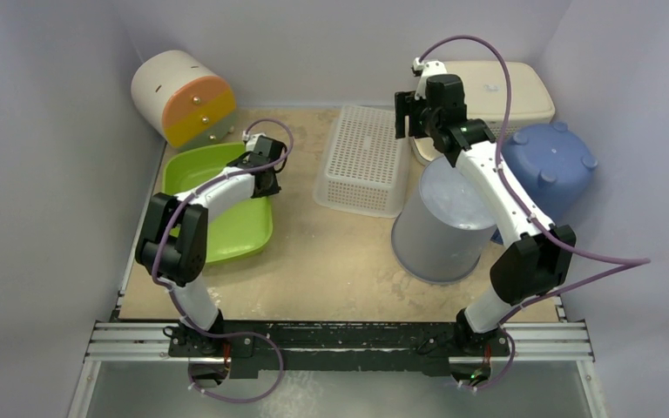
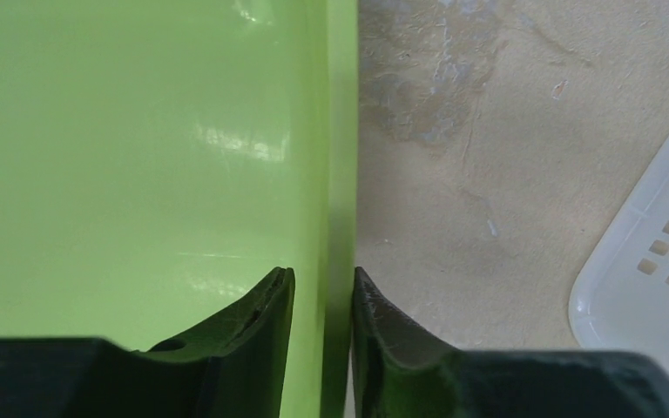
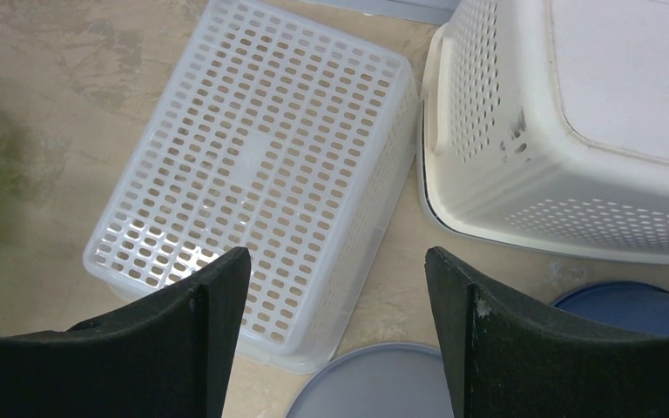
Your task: Turn the large container upside down
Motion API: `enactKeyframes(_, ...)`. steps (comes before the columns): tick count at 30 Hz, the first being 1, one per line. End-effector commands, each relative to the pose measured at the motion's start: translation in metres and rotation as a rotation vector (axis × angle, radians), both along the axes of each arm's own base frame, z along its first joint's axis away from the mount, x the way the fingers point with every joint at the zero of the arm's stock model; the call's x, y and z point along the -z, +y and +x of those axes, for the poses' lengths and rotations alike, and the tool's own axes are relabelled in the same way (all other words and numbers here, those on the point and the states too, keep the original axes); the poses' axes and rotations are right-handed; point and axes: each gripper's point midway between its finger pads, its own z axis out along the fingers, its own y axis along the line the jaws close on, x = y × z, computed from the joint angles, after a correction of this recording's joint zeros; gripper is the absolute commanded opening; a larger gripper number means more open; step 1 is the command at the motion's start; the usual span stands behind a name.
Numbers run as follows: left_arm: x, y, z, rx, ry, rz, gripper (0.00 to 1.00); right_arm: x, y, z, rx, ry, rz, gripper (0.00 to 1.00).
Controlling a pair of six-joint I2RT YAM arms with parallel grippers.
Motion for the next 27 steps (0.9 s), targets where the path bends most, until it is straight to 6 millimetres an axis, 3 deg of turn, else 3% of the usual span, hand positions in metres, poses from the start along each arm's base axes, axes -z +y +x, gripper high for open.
enactKeyframes(1, -0.006, -0.002, 0.009, 0.000, -0.047, -0.025, 0.22, -0.025, -0.002, -0.002, -0.001, -0.073, 0.020, 0.76)
enactKeyframes(4, 0.000, -0.004, 0.009, 0.007, -0.043, -0.038, 0.00, -0.028, -0.001, -0.002, -0.004, -0.077, 0.026, 0.76)
enactKeyframes(7, 0.005, -0.006, 0.008, 0.018, -0.038, -0.057, 0.00, -0.030, -0.002, -0.003, -0.004, -0.080, 0.025, 0.76)
enactKeyframes(9, -0.003, -0.012, 0.010, 0.039, -0.050, -0.085, 0.00, -0.030, -0.003, -0.004, -0.001, -0.080, 0.022, 0.76)
enactKeyframes(11, -0.032, -0.021, 0.021, 0.063, -0.110, -0.128, 0.00, -0.028, -0.004, -0.005, 0.003, -0.078, 0.019, 0.76)
enactKeyframes(15, -0.121, -0.043, 0.043, 0.120, -0.272, -0.240, 0.00, -0.030, -0.004, -0.004, 0.005, -0.081, 0.018, 0.76)
enactKeyframes(20, -0.212, -0.066, 0.049, 0.157, -0.445, -0.409, 0.00, -0.034, -0.002, 0.000, 0.004, -0.085, 0.023, 0.76)
enactKeyframes(24, -0.263, -0.082, 0.042, 0.192, -0.563, -0.575, 0.00, -0.034, -0.003, 0.001, 0.005, -0.085, 0.024, 0.76)
enactKeyframes(27, -0.287, -0.089, 0.035, 0.206, -0.631, -0.674, 0.00, -0.033, -0.002, 0.001, 0.004, -0.081, 0.025, 0.76)
